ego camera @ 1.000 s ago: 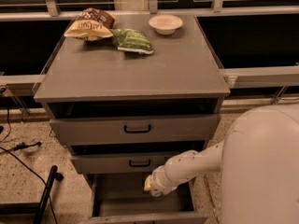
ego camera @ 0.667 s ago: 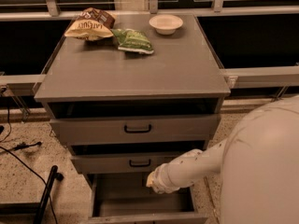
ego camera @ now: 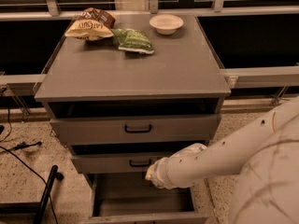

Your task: Pick 7up can from bottom drawer and place on counter

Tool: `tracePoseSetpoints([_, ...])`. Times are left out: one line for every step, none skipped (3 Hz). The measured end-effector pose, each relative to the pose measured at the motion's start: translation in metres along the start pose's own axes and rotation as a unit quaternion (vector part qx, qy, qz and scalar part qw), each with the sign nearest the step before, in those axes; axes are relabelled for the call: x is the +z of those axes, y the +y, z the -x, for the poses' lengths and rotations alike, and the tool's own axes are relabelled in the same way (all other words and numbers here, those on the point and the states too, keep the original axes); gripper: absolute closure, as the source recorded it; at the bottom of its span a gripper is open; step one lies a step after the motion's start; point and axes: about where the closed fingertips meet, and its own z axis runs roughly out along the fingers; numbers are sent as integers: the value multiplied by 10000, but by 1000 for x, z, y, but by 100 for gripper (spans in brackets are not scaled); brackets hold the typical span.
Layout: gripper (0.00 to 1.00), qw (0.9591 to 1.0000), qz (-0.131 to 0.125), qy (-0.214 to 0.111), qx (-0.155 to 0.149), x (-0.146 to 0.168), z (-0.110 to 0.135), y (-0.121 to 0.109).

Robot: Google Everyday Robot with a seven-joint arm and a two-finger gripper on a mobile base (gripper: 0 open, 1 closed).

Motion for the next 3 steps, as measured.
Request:
tracePoseSetpoints([100, 10000, 0, 0, 0, 0, 0, 0])
tracePoseSetpoints([100, 9998, 110, 120, -144, -2, -4, 9])
tracePoseSetpoints([100, 9969, 293, 692, -251, 9, -17, 31])
